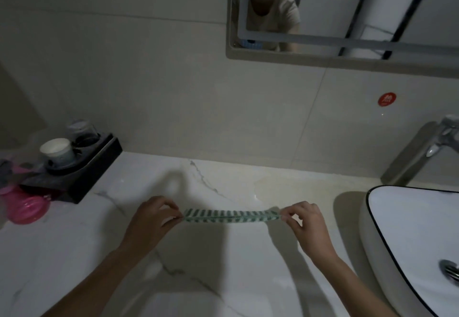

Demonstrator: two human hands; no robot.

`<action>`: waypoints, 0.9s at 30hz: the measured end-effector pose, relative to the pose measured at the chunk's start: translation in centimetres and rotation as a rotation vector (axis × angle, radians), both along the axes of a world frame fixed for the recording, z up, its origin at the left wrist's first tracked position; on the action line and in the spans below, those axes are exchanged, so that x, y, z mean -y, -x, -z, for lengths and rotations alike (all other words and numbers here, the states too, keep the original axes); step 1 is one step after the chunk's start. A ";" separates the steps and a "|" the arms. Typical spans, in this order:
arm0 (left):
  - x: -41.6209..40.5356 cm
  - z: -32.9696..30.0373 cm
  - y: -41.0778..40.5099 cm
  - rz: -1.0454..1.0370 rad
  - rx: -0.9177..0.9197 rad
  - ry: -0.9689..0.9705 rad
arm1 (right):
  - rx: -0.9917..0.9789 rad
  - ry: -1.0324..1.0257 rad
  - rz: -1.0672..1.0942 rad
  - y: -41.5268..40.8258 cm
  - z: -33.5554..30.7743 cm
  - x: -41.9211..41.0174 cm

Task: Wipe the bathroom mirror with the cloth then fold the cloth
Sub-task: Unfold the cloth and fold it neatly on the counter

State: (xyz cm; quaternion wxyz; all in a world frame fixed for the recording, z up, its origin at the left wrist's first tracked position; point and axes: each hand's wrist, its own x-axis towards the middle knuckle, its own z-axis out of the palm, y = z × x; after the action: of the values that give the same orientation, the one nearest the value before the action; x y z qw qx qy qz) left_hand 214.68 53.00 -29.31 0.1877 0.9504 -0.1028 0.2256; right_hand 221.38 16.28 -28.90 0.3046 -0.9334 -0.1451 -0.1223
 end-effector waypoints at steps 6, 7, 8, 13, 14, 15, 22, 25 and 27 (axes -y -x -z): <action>1.9 4.9 4.3 0.234 -0.144 0.019 | -0.065 0.166 -0.088 6.3 6.0 1.3; 2.2 5.6 5.0 0.245 -0.173 0.026 | -0.103 0.167 -0.082 7.5 7.2 1.4; 2.4 6.1 5.6 0.242 -0.193 0.029 | -0.135 0.156 -0.076 8.3 8.3 1.5; 3.0 7.7 7.4 0.096 -0.240 -0.159 | -0.153 0.180 -0.067 10.5 8.9 1.7; 3.3 7.8 7.7 0.066 -0.233 -0.182 | -0.132 0.197 -0.074 10.7 8.8 1.6; 3.6 7.8 8.0 0.045 -0.233 -0.190 | -0.136 0.208 -0.077 11.0 8.8 1.6; 4.1 7.2 9.6 -0.033 -0.378 -0.109 | -0.151 0.265 -0.059 10.9 8.7 2.5; 3.8 7.2 9.2 -0.088 -0.434 -0.053 | -0.262 0.155 0.021 9.3 7.5 2.4; 3.7 7.2 8.3 -0.111 -0.442 0.001 | -0.297 0.171 0.071 8.3 6.5 2.0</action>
State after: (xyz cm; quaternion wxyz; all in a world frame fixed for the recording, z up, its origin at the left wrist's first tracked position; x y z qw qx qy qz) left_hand 206.33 49.30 -36.54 0.1935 0.9808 -0.0067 0.0221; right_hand 213.10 14.30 -35.40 0.2377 -0.9682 -0.0751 0.0191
